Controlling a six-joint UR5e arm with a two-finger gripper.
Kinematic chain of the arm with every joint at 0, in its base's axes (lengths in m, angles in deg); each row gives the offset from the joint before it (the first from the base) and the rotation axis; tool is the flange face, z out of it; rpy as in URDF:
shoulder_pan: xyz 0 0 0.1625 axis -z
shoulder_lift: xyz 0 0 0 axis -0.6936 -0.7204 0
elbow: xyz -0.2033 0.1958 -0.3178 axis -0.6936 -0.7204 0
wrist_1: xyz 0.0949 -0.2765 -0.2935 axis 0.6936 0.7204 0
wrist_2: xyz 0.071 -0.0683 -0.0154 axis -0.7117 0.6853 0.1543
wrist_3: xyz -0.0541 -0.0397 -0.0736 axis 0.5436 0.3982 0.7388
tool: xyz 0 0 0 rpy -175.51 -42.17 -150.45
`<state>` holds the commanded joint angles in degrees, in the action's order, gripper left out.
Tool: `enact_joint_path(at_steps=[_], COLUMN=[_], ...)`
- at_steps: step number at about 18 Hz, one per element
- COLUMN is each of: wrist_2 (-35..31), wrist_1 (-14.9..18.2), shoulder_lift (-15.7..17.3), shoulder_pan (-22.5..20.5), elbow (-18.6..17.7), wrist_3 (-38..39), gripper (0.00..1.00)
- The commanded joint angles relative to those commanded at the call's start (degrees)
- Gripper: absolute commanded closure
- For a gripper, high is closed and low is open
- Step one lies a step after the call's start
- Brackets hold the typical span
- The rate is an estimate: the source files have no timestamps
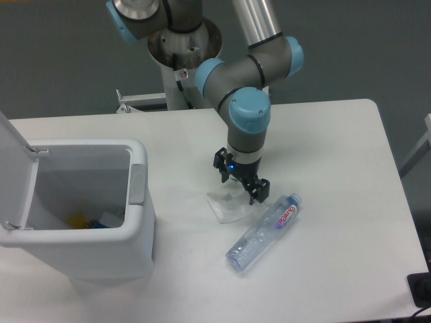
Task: Place the trash in the trash can
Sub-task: 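Close the gripper on the plastic bag and lift it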
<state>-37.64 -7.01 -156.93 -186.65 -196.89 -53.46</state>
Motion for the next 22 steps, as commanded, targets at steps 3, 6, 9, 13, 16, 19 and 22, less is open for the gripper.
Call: enact_joint_path(at_steps=[3,6,9,13,16,19,22], wrist_2=[0.17,0.35,0.7,7.08,18.17,24.93,31.45], wrist_1=[0.0,0.09,0.61,2.1,5.18,5.27,4.57], shoulder_lift=[0.09,0.08,1.13,6.92,12.29,13.71,13.8], shoulder_pan=[0.18,0.26,2.11,0.45,-5.61,-8.7,-8.79], elbow=[0.18,0.17,0.17,0.78,2.89,7.8,14.3], wrist_3=[2.73,3.96,4.58,5.19,7.48,13.95,30.28], gripper=[1.0,1.0,1.0,1.0,1.0,1.0,1.0])
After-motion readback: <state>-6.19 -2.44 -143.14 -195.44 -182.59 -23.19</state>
